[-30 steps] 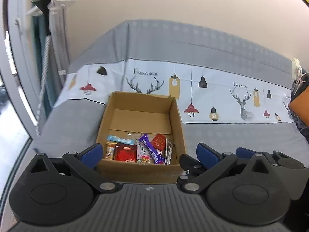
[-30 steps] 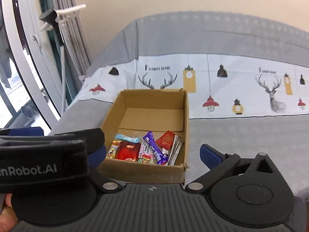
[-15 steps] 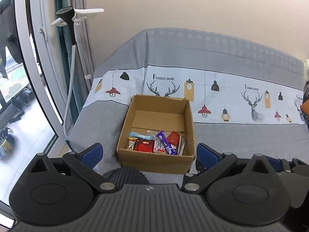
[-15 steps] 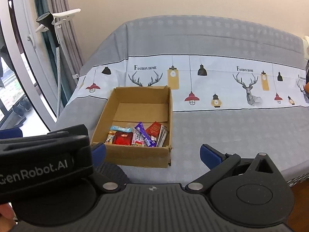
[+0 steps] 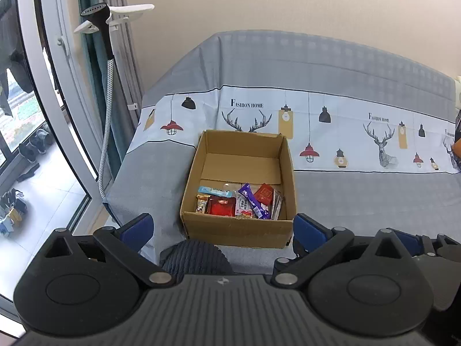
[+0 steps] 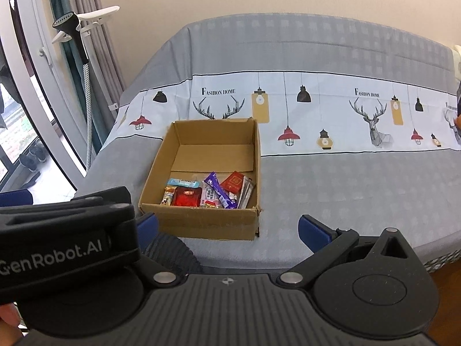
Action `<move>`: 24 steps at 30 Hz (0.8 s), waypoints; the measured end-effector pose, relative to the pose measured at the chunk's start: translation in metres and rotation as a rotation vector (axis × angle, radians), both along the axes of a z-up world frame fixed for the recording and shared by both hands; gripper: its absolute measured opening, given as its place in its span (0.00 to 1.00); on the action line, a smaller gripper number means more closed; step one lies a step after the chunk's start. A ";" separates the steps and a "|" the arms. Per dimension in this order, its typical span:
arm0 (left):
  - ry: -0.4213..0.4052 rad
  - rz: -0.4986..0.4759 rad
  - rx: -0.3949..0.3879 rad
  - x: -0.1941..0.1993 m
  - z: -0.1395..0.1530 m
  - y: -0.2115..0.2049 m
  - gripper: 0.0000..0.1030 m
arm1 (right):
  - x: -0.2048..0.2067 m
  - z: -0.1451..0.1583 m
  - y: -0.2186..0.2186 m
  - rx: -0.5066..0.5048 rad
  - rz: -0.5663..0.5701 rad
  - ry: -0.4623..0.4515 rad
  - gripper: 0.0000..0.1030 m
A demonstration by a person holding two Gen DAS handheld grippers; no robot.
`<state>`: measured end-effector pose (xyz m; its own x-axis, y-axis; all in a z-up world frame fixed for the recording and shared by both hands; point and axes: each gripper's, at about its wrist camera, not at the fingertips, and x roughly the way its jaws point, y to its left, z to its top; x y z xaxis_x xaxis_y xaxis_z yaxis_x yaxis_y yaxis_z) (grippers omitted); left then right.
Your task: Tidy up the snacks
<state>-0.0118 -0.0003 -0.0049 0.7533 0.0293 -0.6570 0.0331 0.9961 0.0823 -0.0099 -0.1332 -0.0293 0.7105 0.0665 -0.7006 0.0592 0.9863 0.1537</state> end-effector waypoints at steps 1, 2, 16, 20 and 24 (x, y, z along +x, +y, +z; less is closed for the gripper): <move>0.002 -0.002 0.001 0.000 0.000 0.000 1.00 | -0.001 -0.001 0.000 0.001 -0.001 0.001 0.99; 0.006 -0.003 0.000 0.001 -0.001 0.000 1.00 | -0.001 -0.001 0.000 0.000 -0.001 0.002 0.99; 0.019 -0.008 0.003 0.000 -0.004 -0.002 1.00 | -0.002 -0.004 0.001 0.004 -0.002 0.014 0.99; 0.022 -0.009 0.008 0.001 -0.003 -0.003 1.00 | -0.001 -0.005 -0.001 0.010 -0.003 0.018 0.99; 0.021 -0.006 0.006 0.000 -0.004 -0.004 1.00 | 0.000 -0.006 -0.002 0.010 -0.001 0.018 0.99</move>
<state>-0.0119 -0.0044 -0.0085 0.7394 0.0290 -0.6727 0.0408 0.9953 0.0878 -0.0103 -0.1356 -0.0348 0.6978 0.0722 -0.7127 0.0635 0.9848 0.1620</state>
